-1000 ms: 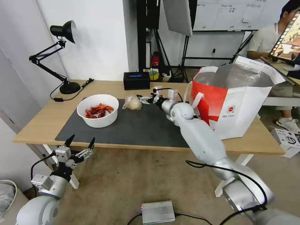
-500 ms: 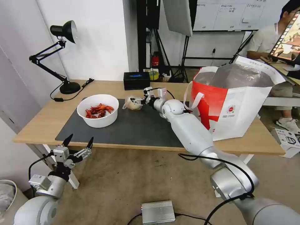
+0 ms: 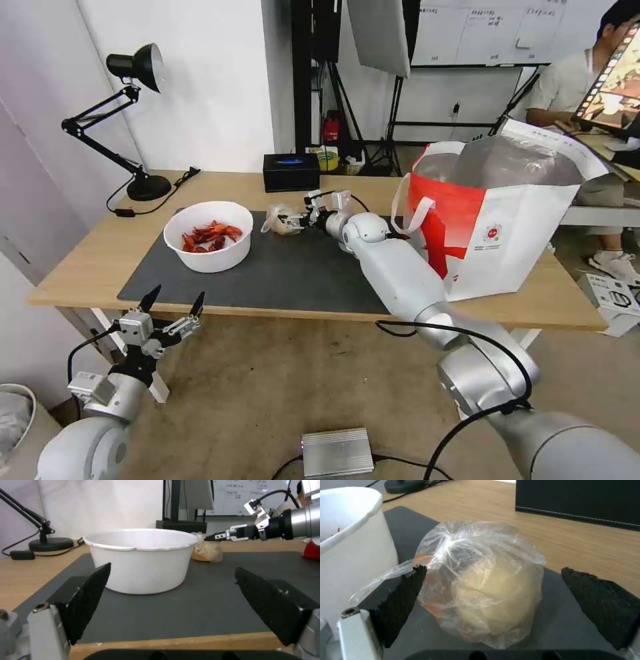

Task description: Pick up the trash from the table and place it into the takeout bag.

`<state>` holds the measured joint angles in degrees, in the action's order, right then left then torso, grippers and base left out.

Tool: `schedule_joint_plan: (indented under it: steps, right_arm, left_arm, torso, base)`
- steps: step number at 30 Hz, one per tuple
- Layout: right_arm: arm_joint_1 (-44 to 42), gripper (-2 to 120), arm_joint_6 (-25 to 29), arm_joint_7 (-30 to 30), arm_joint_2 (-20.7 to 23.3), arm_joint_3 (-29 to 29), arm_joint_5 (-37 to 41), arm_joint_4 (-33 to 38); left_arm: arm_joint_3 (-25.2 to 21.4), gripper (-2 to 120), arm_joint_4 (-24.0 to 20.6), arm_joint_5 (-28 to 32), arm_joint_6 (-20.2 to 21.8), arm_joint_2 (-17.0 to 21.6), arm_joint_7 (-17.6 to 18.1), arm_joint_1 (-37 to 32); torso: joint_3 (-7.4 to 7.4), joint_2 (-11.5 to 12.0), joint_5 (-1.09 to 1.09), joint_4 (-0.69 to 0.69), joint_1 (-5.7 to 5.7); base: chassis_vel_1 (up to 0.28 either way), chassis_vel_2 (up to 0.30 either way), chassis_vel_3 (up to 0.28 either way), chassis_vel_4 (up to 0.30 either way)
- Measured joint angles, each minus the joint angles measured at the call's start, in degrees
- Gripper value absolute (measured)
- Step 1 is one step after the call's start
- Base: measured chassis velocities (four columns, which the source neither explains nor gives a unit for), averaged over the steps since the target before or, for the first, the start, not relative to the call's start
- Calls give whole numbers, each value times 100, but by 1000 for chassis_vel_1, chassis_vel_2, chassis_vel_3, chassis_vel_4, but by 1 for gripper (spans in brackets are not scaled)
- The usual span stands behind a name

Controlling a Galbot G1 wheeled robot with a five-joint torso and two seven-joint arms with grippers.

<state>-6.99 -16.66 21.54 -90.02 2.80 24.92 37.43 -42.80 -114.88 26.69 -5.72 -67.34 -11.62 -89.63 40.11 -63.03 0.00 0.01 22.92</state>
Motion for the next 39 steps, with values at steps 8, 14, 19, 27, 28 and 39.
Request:
schedule_joint_plan:
  steps: [8, 14, 19, 27, 28, 39]
  right_arm:
    - [16, 100, 45, 176, -5, 59, -142, -133]
    - [62, 100, 185, 423, -3, 94, -157, -223]
    - [78, 100, 279, 560, -2, 129, -282, -297]
    - [135, 100, 489, 861, 1, 125, -420, -506]
    - [141, 100, 500, 880, 1, 125, -423, -519]
    - [144, 90, 523, 863, 1, 143, -460, -579]
  left_arm:
    - [10, 100, -43, -28, 0, -24, 5, -3]
    - [18, 100, -45, -32, 2, -27, 9, 4]
    - [61, 100, -55, -73, 4, -62, 11, 9]
    - [71, 100, -109, -112, 7, -98, 15, -3]
    - [71, 100, -118, -120, 8, -111, 16, -10]
    - [97, 100, -139, -189, 8, -194, 16, -23]
  torso:
    - [0, 0, 0, -1, 0]
    - [0, 0, 0, -1, 0]
    - [0, 0, 0, -1, 0]
    - [0, 0, 0, -1, 0]
    - [0, 0, 0, -1, 0]
    - [0, 0, 0, -1, 0]
  base:
    - [0, 0, 0, 0]
    - [0, 0, 0, 0]
    - [0, 0, 0, 0]
    - [0, 0, 0, 0]
    - [0, 0, 0, 0]
    - [0, 0, 0, 0]
